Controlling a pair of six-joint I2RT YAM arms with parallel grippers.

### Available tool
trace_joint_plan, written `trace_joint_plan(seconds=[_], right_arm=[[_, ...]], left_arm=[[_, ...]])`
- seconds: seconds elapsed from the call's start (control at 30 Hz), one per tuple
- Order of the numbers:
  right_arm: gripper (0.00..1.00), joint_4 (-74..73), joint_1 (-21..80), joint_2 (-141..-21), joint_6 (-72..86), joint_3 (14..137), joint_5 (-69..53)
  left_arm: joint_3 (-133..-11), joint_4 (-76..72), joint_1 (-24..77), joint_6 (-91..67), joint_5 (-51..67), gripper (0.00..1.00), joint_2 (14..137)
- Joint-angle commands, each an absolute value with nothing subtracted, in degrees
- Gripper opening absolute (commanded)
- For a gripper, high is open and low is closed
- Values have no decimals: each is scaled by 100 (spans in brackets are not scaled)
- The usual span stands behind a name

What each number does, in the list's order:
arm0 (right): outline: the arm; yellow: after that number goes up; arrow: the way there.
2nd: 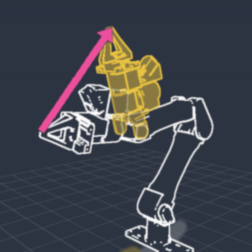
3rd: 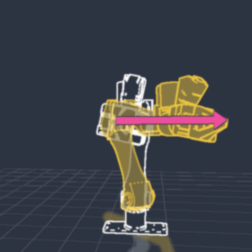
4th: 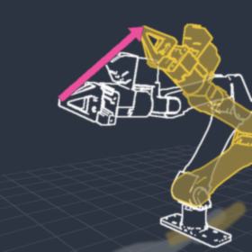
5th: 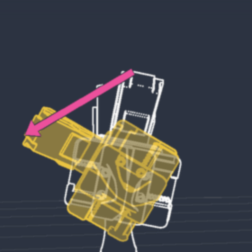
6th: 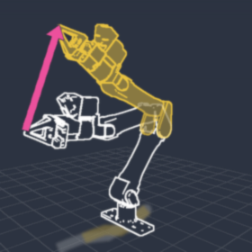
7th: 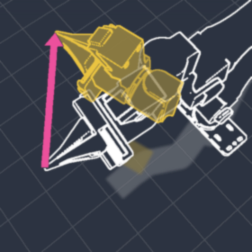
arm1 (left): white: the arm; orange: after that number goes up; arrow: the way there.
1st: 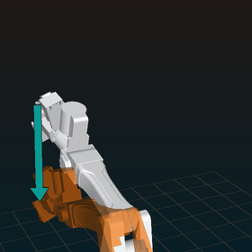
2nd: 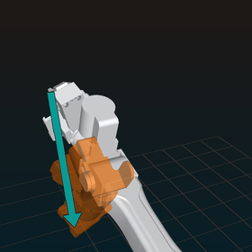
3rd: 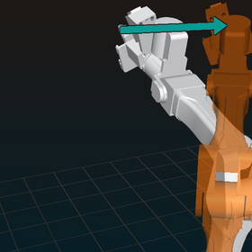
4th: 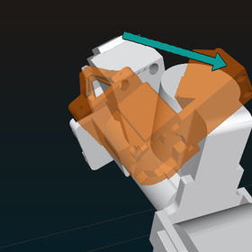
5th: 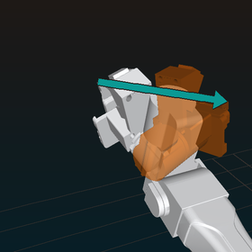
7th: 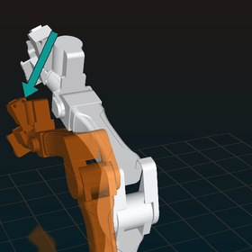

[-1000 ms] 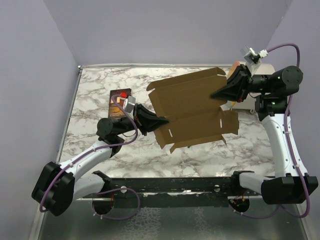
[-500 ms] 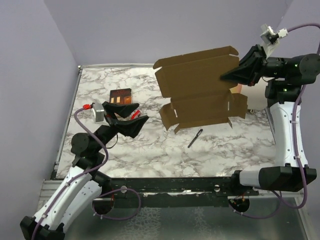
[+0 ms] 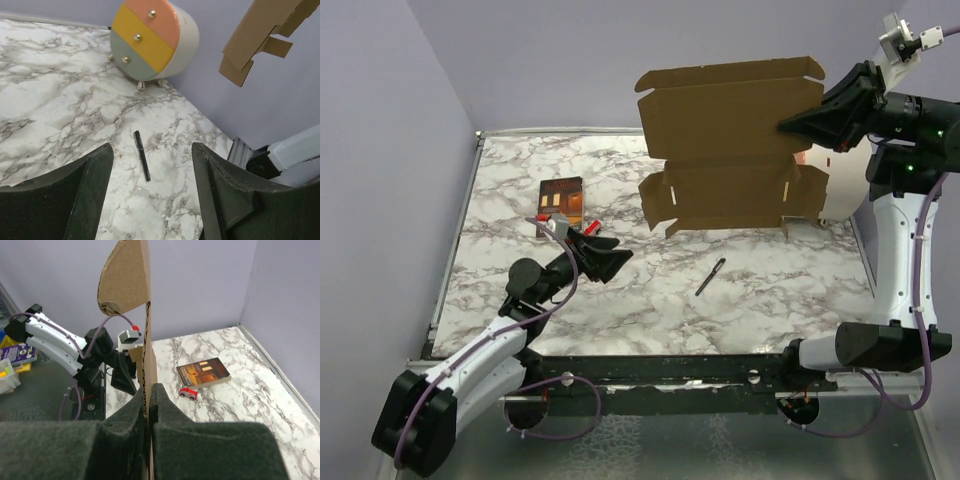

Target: Fold the paper box

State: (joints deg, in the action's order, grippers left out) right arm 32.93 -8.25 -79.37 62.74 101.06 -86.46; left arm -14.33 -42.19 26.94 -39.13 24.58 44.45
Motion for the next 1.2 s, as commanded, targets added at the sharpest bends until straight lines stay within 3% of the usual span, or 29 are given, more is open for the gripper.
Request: trace_joint_plan(seconds=[0.0, 0.33, 0.63, 0.83, 1.17], right_arm=[[1, 3936, -844, -7855, 7072, 9859, -8034], [1, 4139, -853, -7821, 7510, 9664, -7758], [1, 4280, -853, -7833, 7611, 9613, -7723], [1, 4292, -853, -7804, 7624, 9556, -7734], [1, 4332, -853, -7752, 7648, 9460, -7739]], left_arm=[[-1462, -6811, 2708, -4470, 3047, 66, 5220], [-1663, -9005, 2899, -5112, 3322, 67, 6456], [-1830, -9058, 2997, -5147, 3148, 67, 6876], [-2037, -9174, 3001, -5322, 3138, 51, 7237], [-2189, -9361, 3023, -5448, 3144, 48, 7479]])
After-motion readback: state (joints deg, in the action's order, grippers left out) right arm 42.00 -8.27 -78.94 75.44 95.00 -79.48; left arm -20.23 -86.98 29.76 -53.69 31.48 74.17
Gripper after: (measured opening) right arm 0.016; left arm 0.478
